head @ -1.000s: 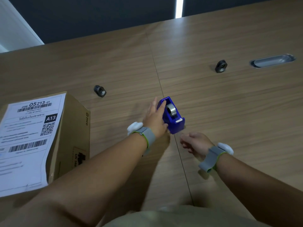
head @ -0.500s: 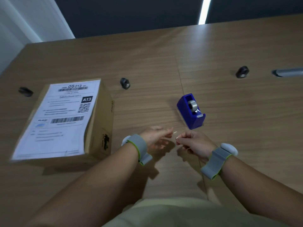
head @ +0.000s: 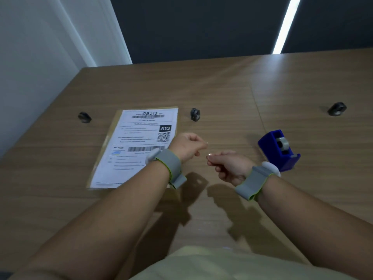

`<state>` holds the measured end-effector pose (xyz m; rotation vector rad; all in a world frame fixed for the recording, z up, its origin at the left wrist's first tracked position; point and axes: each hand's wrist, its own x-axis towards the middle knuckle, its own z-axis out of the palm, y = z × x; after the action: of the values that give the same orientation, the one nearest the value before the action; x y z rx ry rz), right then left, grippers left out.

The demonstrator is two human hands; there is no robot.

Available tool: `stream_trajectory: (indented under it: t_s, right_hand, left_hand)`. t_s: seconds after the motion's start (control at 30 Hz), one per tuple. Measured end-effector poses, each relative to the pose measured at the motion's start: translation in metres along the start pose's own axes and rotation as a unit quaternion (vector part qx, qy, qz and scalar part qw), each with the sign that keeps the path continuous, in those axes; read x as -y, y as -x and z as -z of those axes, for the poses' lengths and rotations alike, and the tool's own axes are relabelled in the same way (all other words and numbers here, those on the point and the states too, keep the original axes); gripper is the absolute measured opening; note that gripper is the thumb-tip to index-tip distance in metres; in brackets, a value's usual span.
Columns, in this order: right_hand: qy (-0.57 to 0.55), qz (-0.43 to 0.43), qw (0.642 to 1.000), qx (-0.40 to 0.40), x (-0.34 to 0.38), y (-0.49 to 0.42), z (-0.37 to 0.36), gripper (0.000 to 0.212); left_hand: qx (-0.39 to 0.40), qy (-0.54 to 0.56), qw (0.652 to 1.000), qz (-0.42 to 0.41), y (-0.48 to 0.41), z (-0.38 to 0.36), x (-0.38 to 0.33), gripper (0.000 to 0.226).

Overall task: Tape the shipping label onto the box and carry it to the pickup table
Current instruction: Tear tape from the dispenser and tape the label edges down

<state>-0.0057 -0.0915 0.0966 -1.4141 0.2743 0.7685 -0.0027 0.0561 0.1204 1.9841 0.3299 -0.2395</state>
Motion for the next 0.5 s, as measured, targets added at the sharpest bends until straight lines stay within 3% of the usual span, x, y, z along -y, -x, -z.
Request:
stream_trajectory:
  t_s: [0.13,0.3,0.5]
  right_hand:
    - [-0.030,-0.003,1.000,-0.002,0.009,-0.018,-0.046,0.017]
    - [0.009,-0.006,0.999,-0.036,0.007,-0.042,-0.075,0.016]
    - [0.049,0.004,0.996,-0.080,0.013,-0.065,-0.085,0.017]
  left_hand:
    - [0.002,0.014,1.000,-0.020,-0.008,0.046,0.015,0.011]
    - [0.000,0.086,0.995,-0.052,-0.024,0.065,0.051,0.012]
    - [-0.016,0.063,0.995,-0.071,-0.049,0.074,0.058,0.014]
